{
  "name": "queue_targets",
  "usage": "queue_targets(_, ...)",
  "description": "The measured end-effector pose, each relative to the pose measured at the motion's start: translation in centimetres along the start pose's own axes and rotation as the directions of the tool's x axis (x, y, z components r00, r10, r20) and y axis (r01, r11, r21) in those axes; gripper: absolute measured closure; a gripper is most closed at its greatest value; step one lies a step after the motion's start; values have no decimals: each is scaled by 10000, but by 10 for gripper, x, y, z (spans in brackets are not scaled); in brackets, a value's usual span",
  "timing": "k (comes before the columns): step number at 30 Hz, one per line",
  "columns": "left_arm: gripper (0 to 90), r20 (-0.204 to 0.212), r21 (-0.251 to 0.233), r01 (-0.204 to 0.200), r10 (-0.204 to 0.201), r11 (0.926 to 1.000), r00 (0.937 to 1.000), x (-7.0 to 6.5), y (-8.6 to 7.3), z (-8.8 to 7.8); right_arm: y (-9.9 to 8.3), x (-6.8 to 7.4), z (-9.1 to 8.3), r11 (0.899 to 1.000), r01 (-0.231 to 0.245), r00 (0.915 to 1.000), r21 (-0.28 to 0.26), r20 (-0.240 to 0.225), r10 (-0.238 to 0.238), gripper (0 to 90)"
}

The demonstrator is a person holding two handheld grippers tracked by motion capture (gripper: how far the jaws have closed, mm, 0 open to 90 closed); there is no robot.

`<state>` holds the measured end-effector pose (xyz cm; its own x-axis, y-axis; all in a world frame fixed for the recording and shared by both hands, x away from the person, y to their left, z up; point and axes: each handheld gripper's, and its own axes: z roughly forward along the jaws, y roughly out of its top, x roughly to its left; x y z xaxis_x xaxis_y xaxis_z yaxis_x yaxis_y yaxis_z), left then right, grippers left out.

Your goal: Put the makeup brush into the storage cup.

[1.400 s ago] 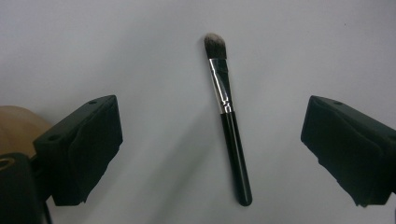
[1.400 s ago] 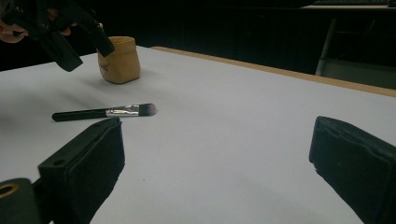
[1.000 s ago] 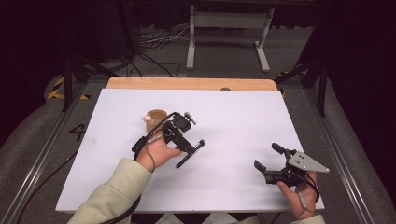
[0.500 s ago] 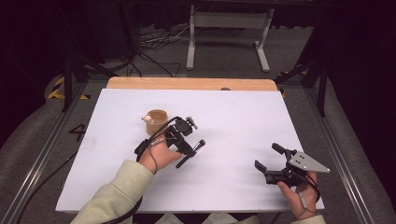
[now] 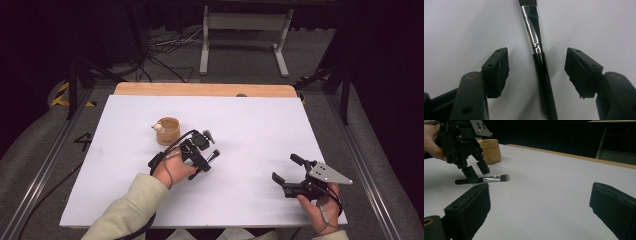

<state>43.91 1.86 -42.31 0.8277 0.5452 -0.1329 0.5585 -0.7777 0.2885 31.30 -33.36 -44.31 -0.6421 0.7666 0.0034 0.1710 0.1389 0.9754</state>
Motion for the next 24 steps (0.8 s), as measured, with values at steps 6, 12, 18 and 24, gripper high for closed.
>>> queue_targets(6,469,-83,76,-70,71,9999,9999,-2,0,2,0,0,0,10000,-28,10000,36,-25,28,34)
queue_targets(12,565,-619,311,-246,265,9992,9977,-8,1,2,0,0,1,10000,-20,9999,86,-131,21,34)
queue_targets(18,683,-719,480,-335,369,9983,9967,-11,1,2,0,1,1,10000,-57,9998,82,-202,58,34)
queue_targets(24,777,-869,597,-256,308,9979,9957,-13,2,2,0,1,1,9999,-86,9997,74,-211,88,34)
